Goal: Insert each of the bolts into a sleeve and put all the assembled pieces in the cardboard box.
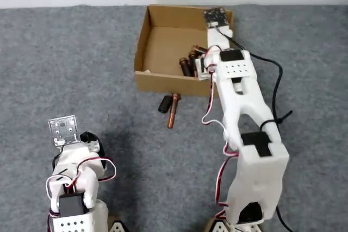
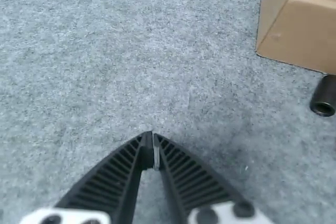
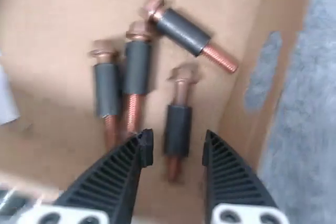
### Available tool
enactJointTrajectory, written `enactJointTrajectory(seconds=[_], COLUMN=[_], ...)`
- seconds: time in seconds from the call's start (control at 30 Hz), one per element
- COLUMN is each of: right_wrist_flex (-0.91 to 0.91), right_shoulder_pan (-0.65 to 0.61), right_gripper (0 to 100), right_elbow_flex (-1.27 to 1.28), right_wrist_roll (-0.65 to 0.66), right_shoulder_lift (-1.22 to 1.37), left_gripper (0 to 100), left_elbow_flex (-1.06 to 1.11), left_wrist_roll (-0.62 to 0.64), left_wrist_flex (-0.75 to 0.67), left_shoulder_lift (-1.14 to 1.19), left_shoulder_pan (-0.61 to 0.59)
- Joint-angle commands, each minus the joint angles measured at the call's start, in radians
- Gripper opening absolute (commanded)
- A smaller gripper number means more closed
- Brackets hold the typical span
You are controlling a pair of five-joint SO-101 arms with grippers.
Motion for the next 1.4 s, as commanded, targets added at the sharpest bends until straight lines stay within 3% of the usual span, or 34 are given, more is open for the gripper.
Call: enactJointTrajectory(seconds=[0.0, 0.33, 0.5, 0.83, 1.37], right_wrist_flex=[0.15, 0.447, 0.556, 0.527, 0.515], right_shoulder_pan=[-0.053, -0.156, -0.219, -0.34, -0.39], right_gripper=[11.7, 5.7, 5.8, 5.8, 5.9], right_elbow_flex=[-0.026, -0.026, -0.023, -0.058, -0.588], right_wrist_roll=[0.009, -0.005, -0.138, -0.189, -0.35], right_shoulder_lift=[-0.139, -0.225, -0.223, -0.039, 0.314], left_gripper=[0, 0, 0, 0, 0], left_elbow_flex=[-0.01, -0.01, -0.01, -0.01, -0.01], left_wrist_roll=[-0.011, -0.011, -0.011, -0.011, -0.011], left_wrist_flex=[-0.021, -0.021, -0.025, -0.026, -0.026], left_shoulder_lift=[-0.002, -0.002, -0.002, -0.002, -0.002], left_shoulder_pan=[-0.011, -0.011, -0.011, -0.043, -0.046])
